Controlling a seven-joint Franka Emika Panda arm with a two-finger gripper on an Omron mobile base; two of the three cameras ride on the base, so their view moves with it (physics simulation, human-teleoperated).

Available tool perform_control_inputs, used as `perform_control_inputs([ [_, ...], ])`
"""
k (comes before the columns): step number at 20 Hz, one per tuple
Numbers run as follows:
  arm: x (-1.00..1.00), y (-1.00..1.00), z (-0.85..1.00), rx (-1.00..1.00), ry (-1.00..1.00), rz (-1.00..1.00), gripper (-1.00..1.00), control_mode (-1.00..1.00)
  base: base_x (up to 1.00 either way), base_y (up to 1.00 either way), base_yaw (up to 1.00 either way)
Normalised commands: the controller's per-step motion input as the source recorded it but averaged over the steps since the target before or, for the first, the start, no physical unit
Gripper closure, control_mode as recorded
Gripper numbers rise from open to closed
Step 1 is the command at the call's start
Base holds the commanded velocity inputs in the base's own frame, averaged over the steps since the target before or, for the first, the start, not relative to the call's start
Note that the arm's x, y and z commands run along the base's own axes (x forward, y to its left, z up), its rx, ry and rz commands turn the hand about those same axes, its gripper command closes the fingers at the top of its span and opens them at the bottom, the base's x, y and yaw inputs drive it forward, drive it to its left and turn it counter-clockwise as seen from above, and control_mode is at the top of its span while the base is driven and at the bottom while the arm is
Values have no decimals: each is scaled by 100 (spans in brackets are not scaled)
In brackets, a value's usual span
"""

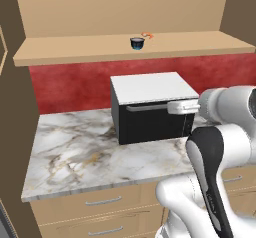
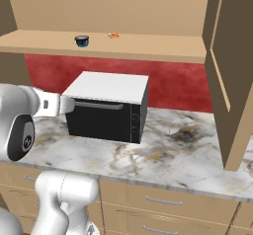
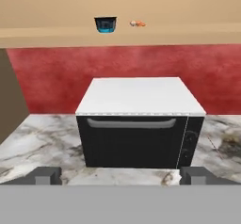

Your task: Pick the yogurt and yogurt from the counter and place them in the cabinets closest to them.

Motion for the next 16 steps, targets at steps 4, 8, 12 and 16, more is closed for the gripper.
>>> perform_control_inputs([
  [4, 0, 0, 0, 0, -1, -1, -100, -100, 0, 0, 0],
  [8, 0, -2, 0, 0, 0, 0, -100, 100, -8, -3, 0],
  [12, 0, 0, 0, 0, 0, 0, -100, 100, -65, -14, 0],
  [16, 0, 0, 0, 0, 0, 0, -100, 100, -69, -23, 0],
])
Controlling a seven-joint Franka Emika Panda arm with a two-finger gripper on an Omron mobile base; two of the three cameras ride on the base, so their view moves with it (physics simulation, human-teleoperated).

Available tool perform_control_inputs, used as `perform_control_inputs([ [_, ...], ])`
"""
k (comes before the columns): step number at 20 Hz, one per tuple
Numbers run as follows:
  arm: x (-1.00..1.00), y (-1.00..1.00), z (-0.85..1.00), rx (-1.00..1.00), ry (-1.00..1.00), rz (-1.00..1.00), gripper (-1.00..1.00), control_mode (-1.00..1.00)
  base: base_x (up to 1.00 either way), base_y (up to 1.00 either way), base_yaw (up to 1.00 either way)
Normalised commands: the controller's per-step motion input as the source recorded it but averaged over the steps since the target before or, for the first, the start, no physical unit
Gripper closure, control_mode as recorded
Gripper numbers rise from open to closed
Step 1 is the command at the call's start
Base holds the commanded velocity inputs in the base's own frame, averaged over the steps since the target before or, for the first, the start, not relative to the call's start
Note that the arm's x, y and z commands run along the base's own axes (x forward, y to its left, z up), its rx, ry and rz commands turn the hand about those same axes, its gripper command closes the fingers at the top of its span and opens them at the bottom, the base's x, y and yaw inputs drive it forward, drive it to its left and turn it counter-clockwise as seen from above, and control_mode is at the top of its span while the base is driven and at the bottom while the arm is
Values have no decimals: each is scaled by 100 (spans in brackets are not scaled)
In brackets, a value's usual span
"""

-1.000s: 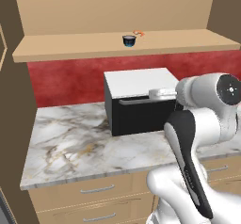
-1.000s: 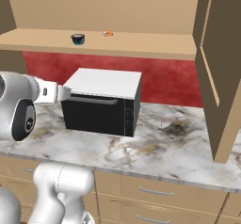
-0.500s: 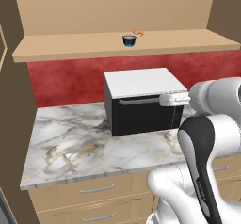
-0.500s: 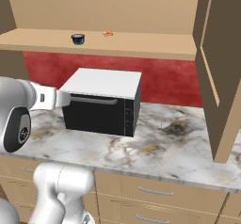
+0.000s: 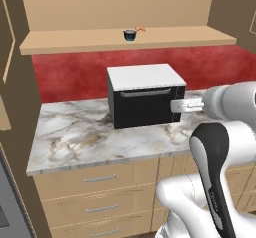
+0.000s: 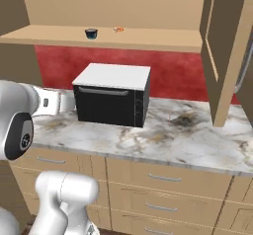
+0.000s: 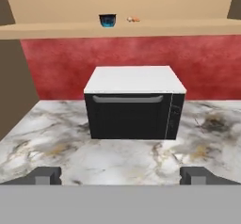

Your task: Pick the yogurt and yogurt from the counter and place them in the cabinets closest to them.

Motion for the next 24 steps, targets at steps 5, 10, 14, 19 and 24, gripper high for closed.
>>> perform_control_inputs([
  [5, 0, 0, 0, 0, 0, 0, -100, 100, -73, -27, 0],
  [10, 0, 0, 0, 0, 0, 0, -100, 100, -63, -19, 0],
  [14, 0, 0, 0, 0, 0, 0, -100, 100, -55, -15, -1],
  [19, 0, 0, 0, 0, 0, 0, -100, 100, -34, -8, -1],
  [24, 0, 0, 0, 0, 0, 0, -100, 100, -30, -31, -1],
])
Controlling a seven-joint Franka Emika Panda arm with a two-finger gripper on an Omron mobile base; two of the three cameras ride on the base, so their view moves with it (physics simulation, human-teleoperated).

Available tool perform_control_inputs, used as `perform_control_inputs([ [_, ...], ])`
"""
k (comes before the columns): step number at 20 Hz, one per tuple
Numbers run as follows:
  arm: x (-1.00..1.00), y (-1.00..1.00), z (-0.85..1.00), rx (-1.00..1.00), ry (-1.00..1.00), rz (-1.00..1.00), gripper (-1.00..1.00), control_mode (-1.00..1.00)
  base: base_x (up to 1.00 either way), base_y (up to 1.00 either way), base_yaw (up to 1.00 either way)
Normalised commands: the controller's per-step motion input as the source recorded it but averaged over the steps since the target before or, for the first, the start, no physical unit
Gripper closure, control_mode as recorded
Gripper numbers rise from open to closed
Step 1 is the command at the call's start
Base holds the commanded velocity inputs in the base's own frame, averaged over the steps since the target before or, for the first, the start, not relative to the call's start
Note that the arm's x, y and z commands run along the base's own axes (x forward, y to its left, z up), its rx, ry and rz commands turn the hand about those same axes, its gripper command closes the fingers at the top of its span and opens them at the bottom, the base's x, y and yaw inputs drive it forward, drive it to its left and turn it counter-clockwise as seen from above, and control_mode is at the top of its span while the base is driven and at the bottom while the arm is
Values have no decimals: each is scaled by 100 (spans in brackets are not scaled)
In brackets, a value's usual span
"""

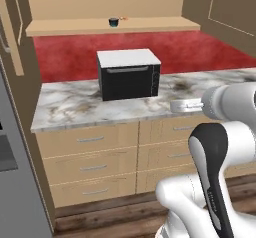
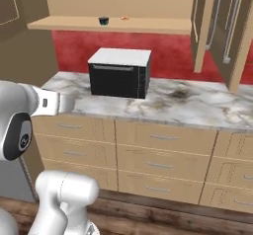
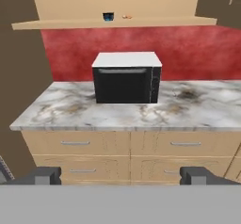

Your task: Pick the yogurt and yogurt from the counter and place them in the cabinets closest to them.

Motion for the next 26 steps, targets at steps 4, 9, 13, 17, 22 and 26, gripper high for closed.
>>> perform_control_inputs([
  [4, 0, 0, 0, 0, 0, 0, -100, 100, -40, -58, -4],
  [9, 0, 0, 0, 0, 0, 0, -100, 100, -27, -65, -4],
  [13, 0, 0, 0, 0, 0, 0, -100, 100, -12, -68, -3],
  [17, 0, 0, 0, 0, 0, 0, -100, 100, -8, -70, -3],
  [22, 0, 0, 0, 0, 0, 0, -100, 100, -9, -71, -3],
  [26, 0, 0, 0, 0, 0, 0, -100, 100, -6, -72, -3],
])
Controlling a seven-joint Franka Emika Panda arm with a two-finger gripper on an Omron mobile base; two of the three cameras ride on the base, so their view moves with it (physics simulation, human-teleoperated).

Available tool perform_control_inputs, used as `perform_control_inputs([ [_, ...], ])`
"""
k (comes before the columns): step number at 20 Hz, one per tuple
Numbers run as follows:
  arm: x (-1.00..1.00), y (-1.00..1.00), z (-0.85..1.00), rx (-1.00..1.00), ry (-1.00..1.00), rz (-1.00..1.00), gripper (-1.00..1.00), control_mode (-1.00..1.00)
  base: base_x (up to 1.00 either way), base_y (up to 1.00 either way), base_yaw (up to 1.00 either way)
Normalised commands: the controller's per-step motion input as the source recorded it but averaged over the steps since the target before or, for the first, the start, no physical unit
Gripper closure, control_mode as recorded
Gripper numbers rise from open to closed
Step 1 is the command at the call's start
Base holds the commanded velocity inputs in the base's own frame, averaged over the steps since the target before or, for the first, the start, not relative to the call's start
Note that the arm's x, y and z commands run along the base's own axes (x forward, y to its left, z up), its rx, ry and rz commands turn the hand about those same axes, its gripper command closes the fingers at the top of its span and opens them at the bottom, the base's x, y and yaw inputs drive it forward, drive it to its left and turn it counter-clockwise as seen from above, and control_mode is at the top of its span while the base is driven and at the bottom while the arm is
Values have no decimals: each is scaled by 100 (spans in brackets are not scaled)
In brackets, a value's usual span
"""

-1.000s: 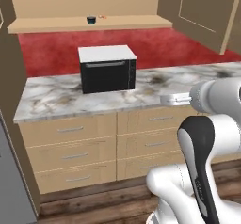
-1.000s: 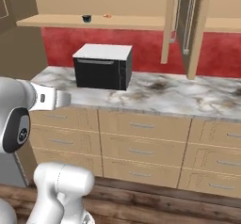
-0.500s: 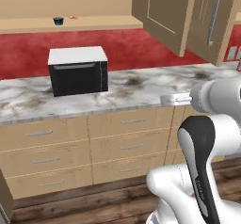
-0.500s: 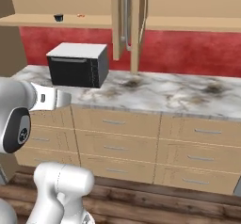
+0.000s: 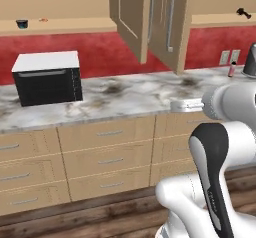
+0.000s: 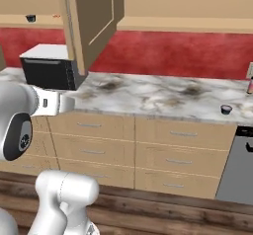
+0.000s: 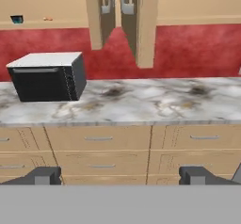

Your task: Pick the yogurt and yogurt from the counter and place them in the cabinets closest to them.

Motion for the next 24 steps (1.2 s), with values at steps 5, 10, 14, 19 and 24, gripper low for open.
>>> perform_control_inputs([
  [5, 0, 0, 0, 0, 0, 0, -100, 100, 0, -69, 0],
  [10, 0, 0, 0, 0, 0, 0, -100, 100, 0, -72, 0],
  [14, 0, 0, 0, 0, 0, 0, -100, 100, 0, -73, 0],
  [19, 0, 0, 0, 0, 0, 0, -100, 100, 0, -76, 0],
  [24, 0, 0, 0, 0, 0, 0, -100, 100, 0, -75, 0],
])
